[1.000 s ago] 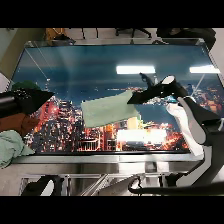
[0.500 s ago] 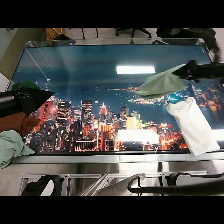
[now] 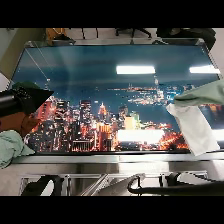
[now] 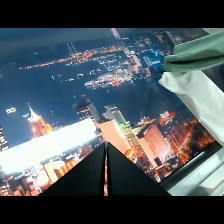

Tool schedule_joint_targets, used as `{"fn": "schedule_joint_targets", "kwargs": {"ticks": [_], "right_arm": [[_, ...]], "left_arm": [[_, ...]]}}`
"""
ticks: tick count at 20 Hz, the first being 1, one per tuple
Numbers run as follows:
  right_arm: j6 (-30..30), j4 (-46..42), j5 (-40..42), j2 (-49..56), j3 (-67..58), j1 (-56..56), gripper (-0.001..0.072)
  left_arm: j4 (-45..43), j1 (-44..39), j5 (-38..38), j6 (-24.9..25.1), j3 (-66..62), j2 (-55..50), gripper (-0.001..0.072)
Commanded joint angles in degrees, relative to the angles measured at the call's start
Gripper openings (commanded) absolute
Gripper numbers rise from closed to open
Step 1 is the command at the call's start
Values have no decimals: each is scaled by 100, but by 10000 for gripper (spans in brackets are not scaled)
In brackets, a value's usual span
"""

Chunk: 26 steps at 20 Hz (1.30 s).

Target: Fold the shirts.

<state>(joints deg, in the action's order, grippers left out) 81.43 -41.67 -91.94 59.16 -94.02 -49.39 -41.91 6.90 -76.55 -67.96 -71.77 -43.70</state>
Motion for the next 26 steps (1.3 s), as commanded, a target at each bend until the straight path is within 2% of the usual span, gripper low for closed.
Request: {"fn": "schedule_joint_targets", "kwargs": {"ticks": [1, 4, 9, 10, 11, 12, 16, 17, 19, 21, 23, 26], "right_arm": [[964, -1469, -723, -238, 105, -205, 23], [1665, -3021, -1370, -345, 330, -205, 24], [1696, -4183, -1364, -708, 1604, -208, 35], [1692, -4367, -1360, -743, 1880, -208, 134], [1694, -4496, -1357, -743, 2070, -208, 333], [1694, -4579, -1357, -710, 2168, -208, 414], [1700, -4422, -1246, -509, 1993, -184, 411], [1698, -4242, -1088, -487, 1987, -144, 389], [1681, -3606, -570, -474, 1987, 26, 238], [1438, -2712, 101, -474, 1987, 341, 23], [1281, -2135, 737, -474, 1987, 911, 25], [1045, -2044, 1198, -474, 1989, 1943, 24]], "left_arm": [[0, 4, -7, 105, 2, 0, 18], [-2, 4, 2, 116, 2, -2, 18], [-2, 4, 0, 157, 2, -9, 18], [-7, 4, -2, 155, 2, -13, 18], [-7, 4, -9, 155, 2, -11, 18], [-4, 4, -31, 155, 2, -13, 18], [-4, 4, -35, 153, 2, -13, 18], [-7, 4, -20, 151, 2, -13, 18], [-4, 4, 24, 153, 2, -13, 18], [-4, 4, 26, 151, 2, -13, 18], [-7, 4, 22, 151, 2, -13, 18], [-7, 4, 20, 151, 2, -13, 18]]}}
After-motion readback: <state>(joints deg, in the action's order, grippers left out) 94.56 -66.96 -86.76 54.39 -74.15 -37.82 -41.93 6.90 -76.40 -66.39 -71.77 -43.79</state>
